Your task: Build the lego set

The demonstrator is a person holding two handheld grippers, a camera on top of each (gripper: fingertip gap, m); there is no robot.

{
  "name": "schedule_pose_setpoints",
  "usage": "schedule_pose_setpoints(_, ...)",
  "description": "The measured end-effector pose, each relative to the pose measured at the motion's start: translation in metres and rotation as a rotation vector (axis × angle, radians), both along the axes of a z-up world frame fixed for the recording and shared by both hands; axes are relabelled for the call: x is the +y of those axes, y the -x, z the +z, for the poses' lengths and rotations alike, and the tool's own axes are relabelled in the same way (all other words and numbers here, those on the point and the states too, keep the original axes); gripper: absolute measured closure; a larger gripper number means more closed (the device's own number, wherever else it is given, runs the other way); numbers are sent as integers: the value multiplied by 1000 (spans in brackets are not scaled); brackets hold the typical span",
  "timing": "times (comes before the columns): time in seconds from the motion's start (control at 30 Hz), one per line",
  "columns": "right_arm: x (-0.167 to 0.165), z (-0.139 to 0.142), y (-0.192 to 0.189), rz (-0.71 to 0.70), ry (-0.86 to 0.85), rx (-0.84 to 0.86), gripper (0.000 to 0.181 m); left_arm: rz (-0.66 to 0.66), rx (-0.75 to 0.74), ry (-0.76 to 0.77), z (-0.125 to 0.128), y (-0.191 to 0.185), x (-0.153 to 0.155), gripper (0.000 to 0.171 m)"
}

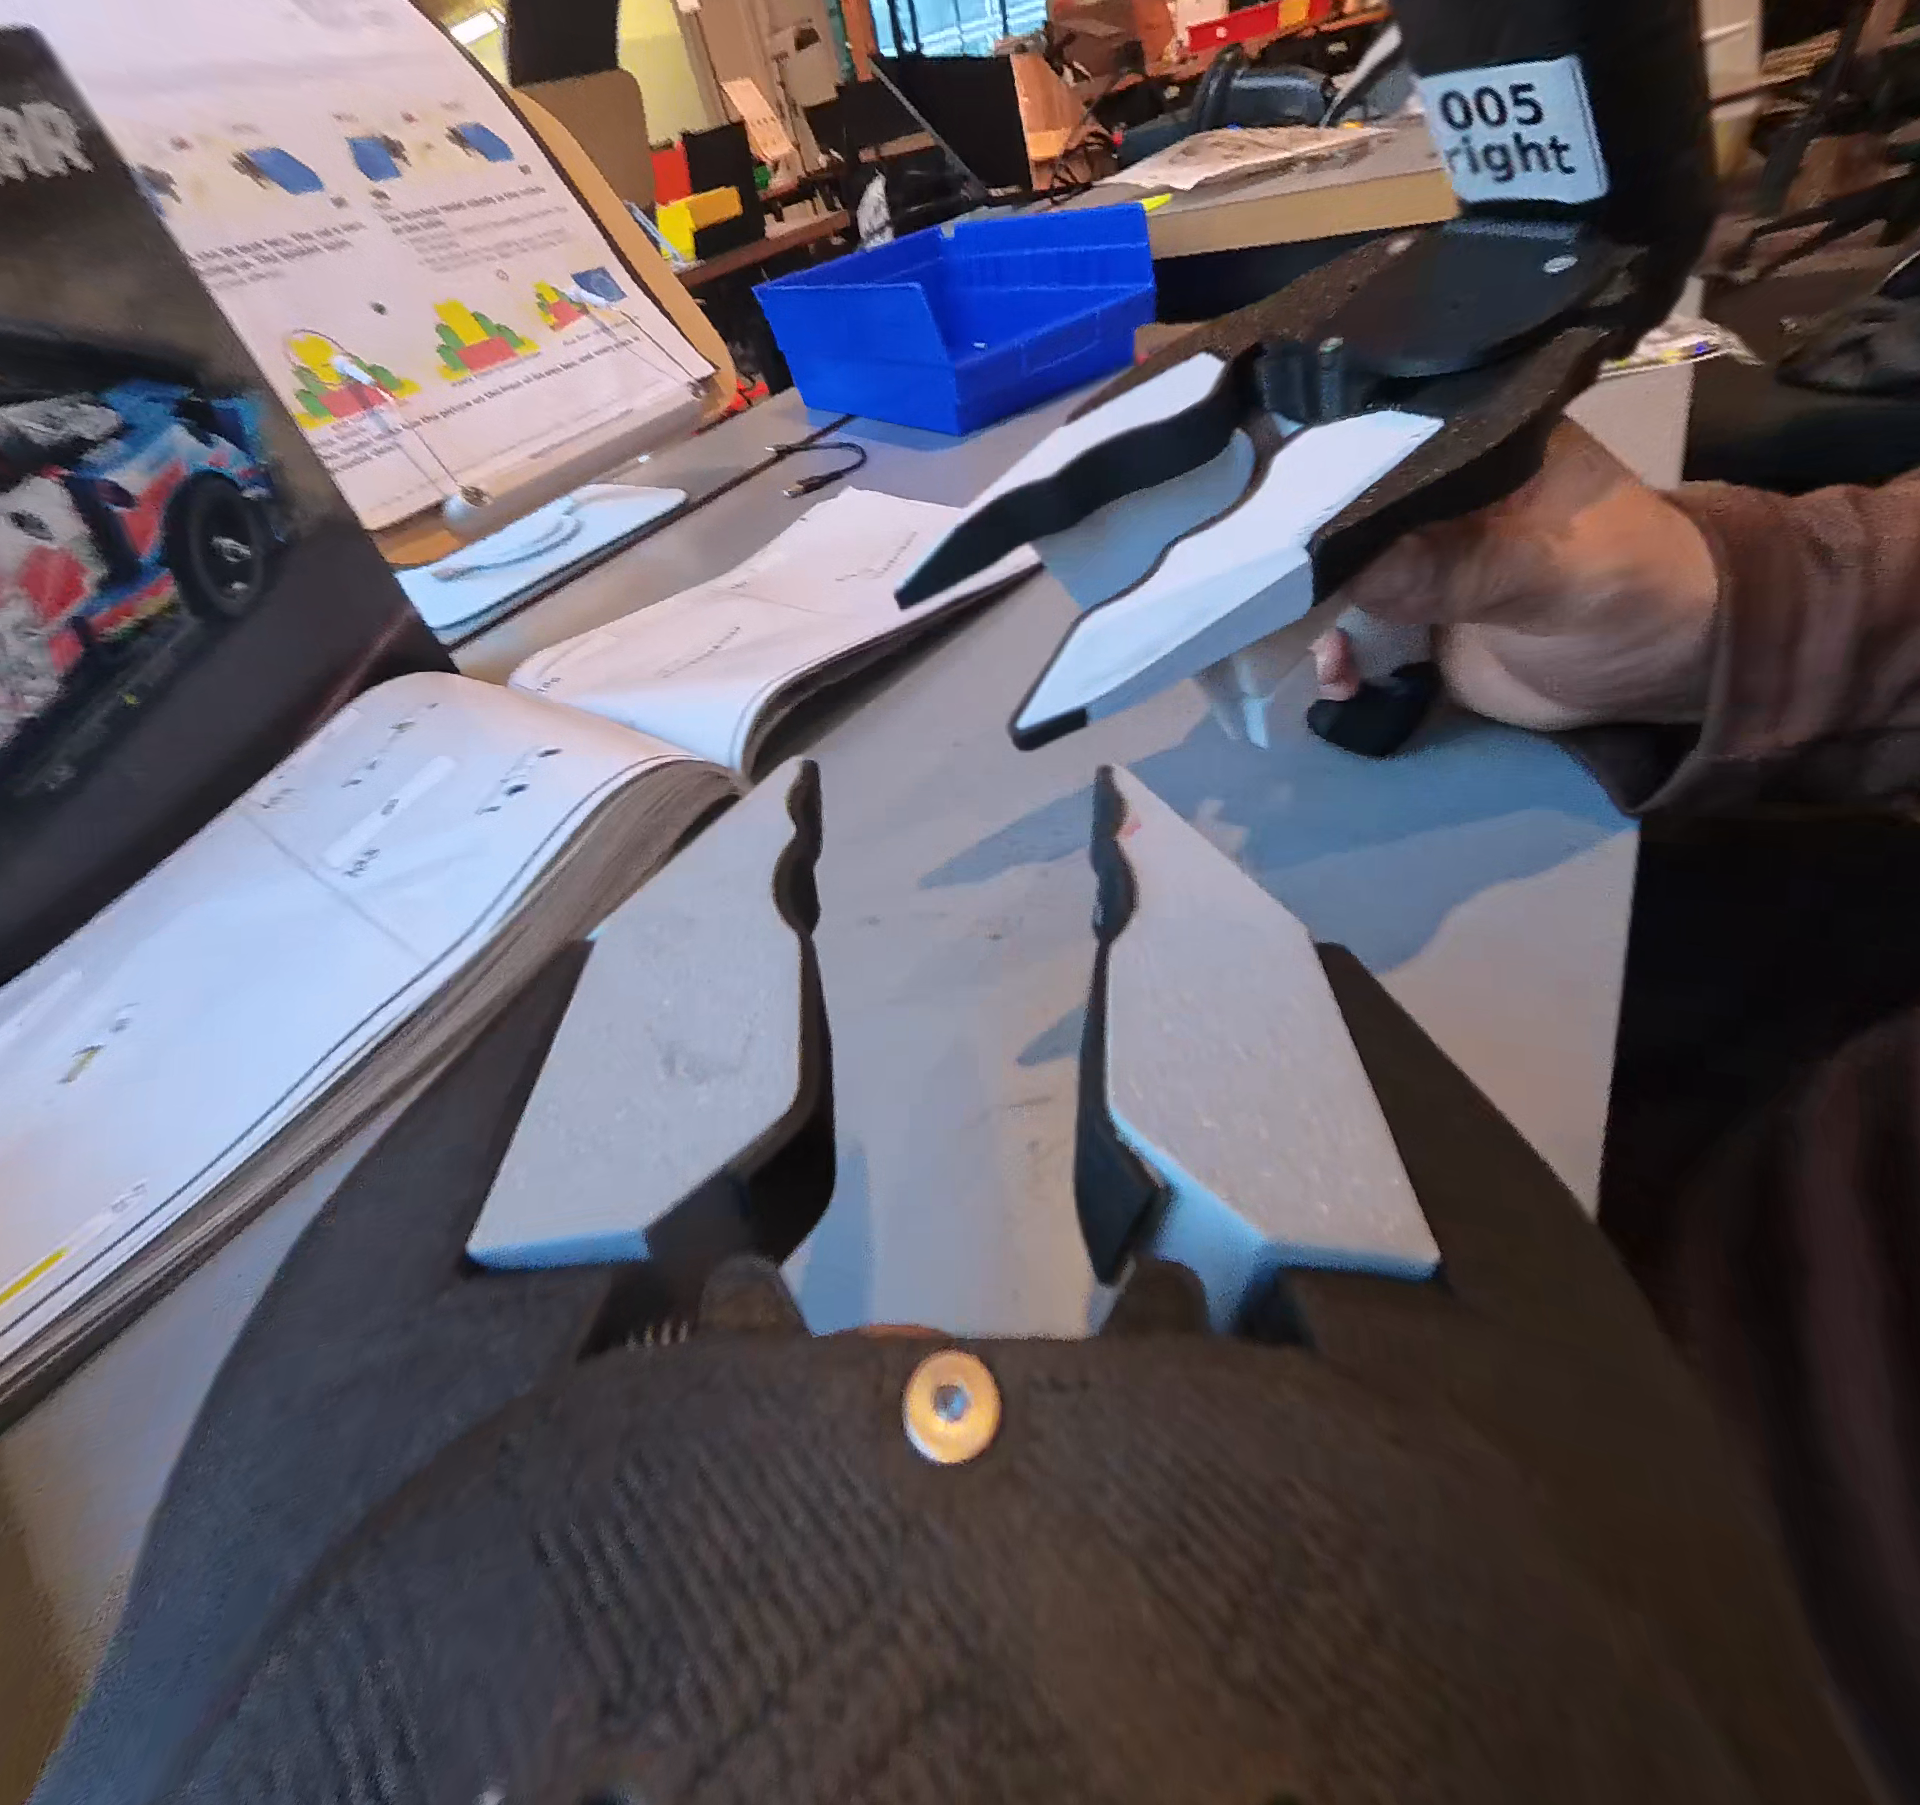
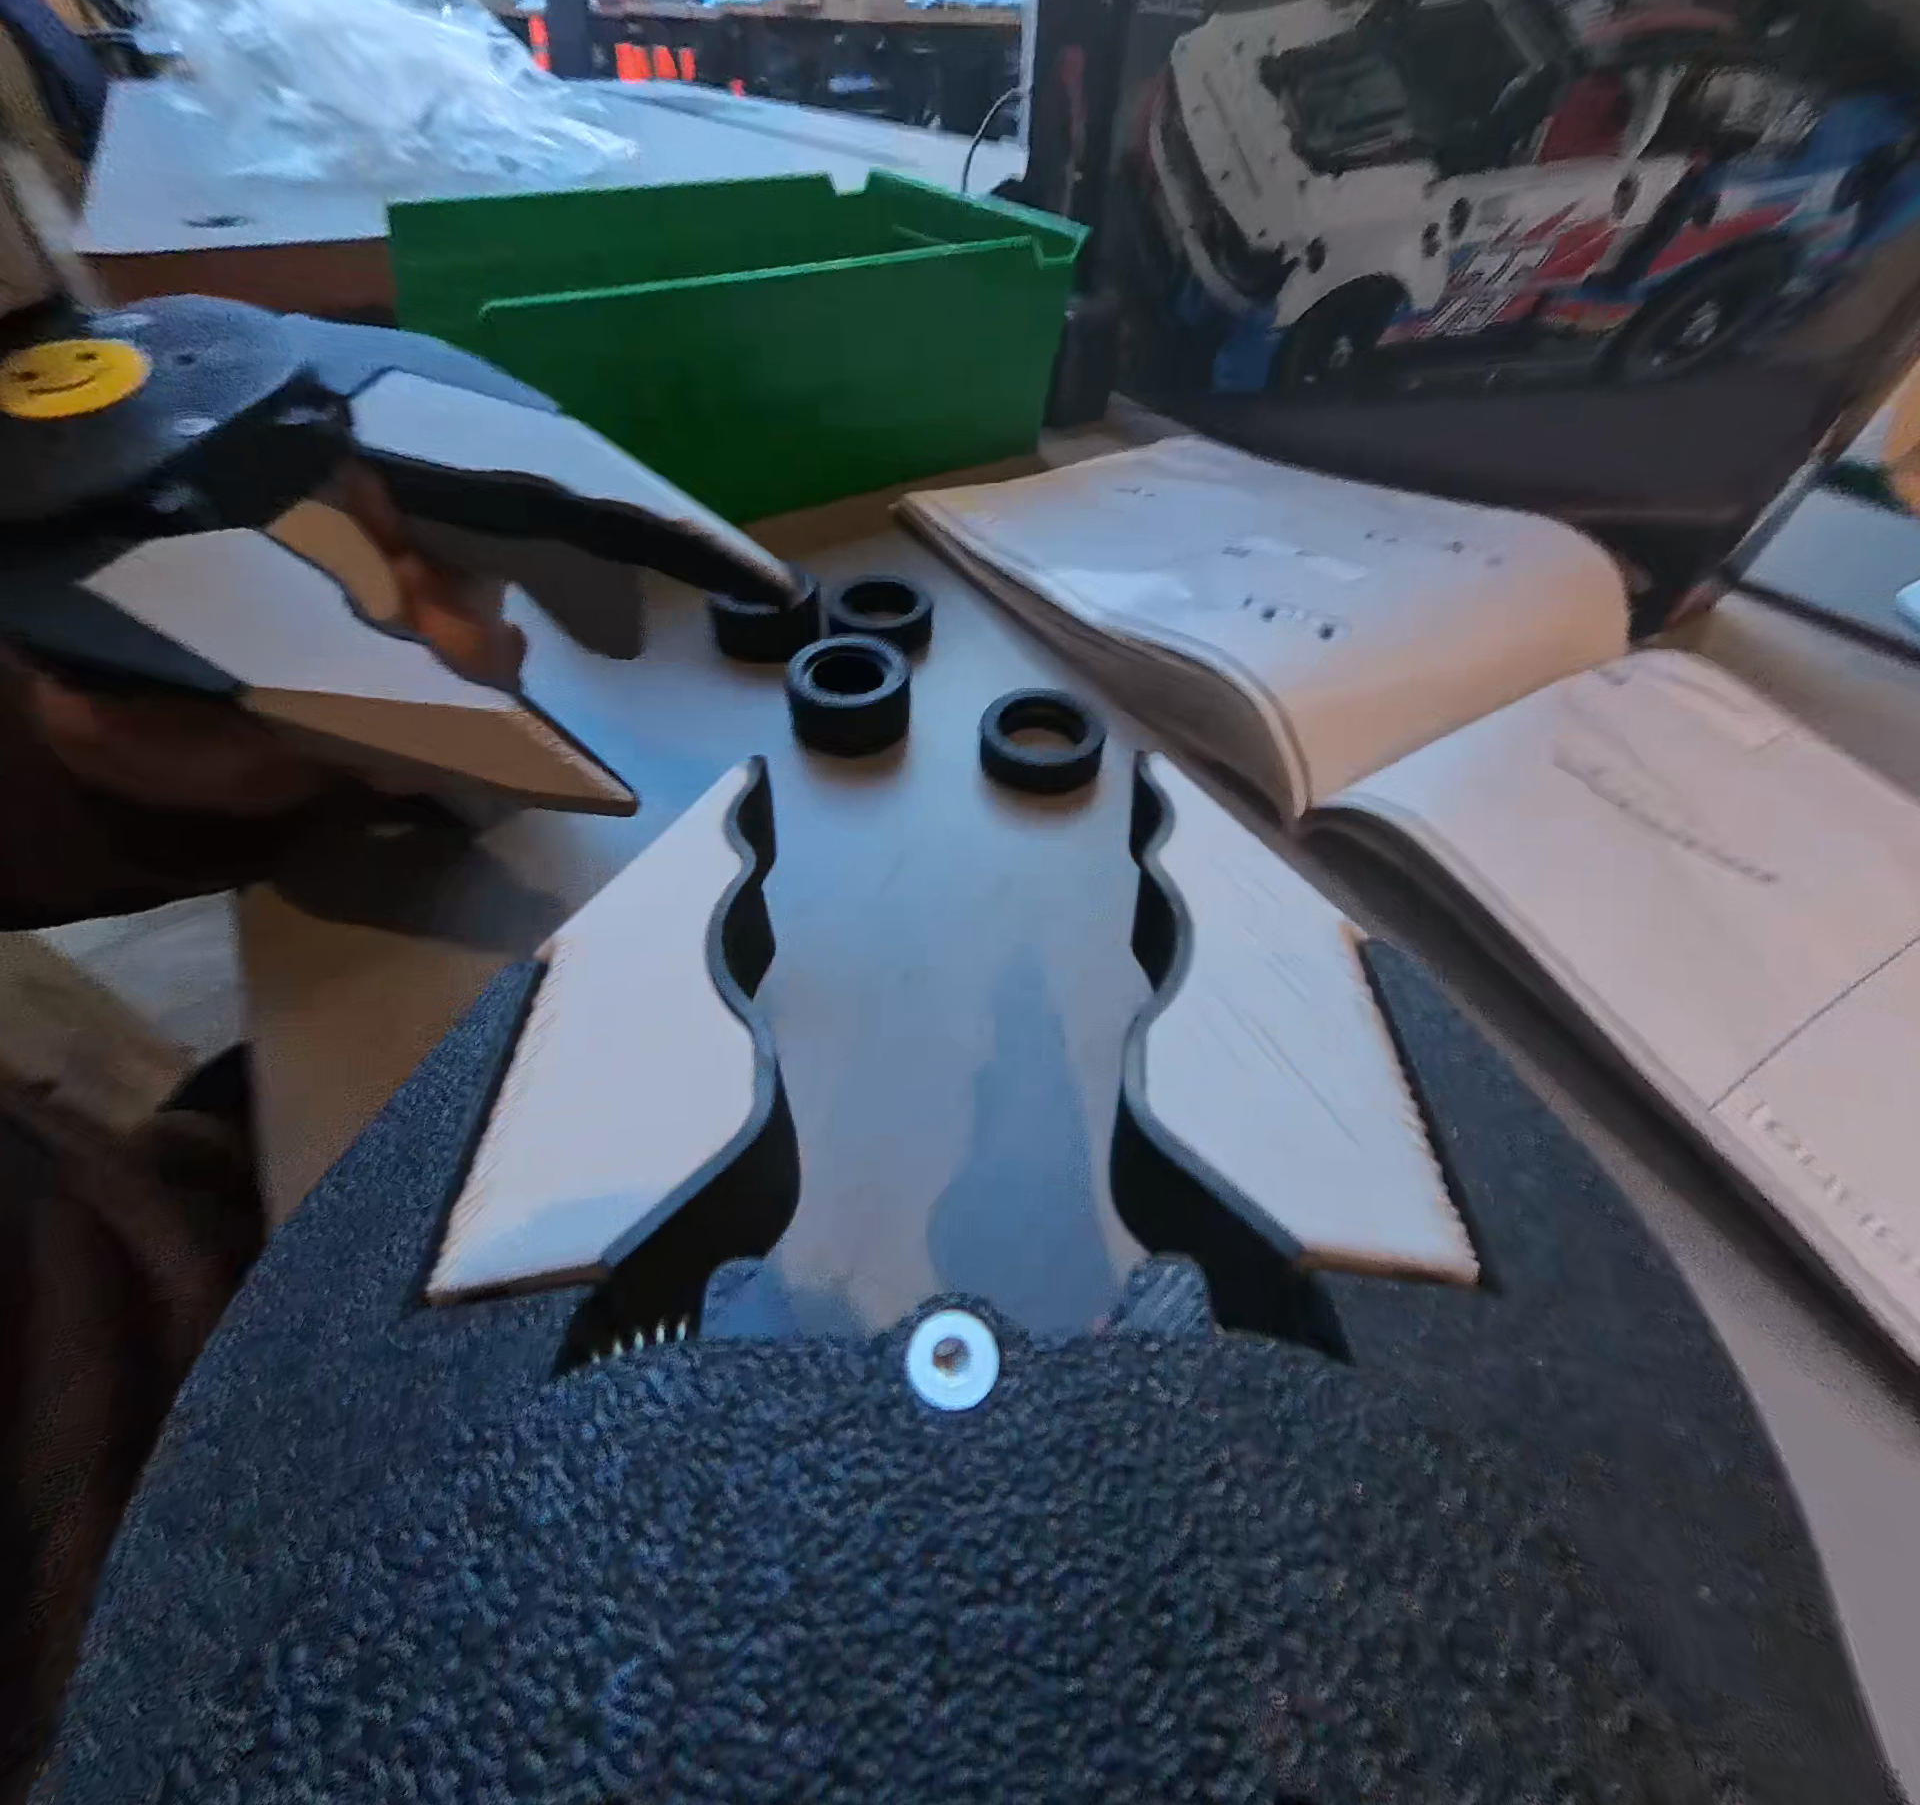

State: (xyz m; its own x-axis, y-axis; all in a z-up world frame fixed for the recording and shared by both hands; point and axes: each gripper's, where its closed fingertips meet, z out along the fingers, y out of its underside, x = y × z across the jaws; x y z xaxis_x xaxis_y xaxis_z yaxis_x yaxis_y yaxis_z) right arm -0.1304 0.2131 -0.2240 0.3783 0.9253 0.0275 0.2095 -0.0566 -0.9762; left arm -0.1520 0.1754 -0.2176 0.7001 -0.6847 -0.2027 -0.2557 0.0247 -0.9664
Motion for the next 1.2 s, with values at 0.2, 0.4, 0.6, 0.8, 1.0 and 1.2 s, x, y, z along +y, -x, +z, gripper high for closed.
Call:
schedule_pose_setpoints(0.2, 17, 1, 30, 15, -109, -36, 111, -10, -69, 14, 6, 19, 0, 121)
schedule_pose_setpoints(0.4, 34, 7, 42, 17, -96, 10, 113, 44, -73, -51, 12, 31, 11, 122)
schedule_pose_setpoints(0.6, 42, 4, 46, 16, -62, 8, 112, 46, -129, -60, 19, 36, 12, 125)
schedule_pose_setpoints(0.8, 34, 2, 50, 56, -79, -15, 112, 71, -114, -37, 14, 37, 17, 125)
schedule_pose_setpoints(1.0, 26, 5, 48, 108, -36, 16, 113, 100, -58, -32, 9, 37, 18, 131)
schedule_pose_setpoints(1.2, 21, 4, 48, 122, -23, 13, 111, 123, -85, 3, 7, 42, 22, 133)
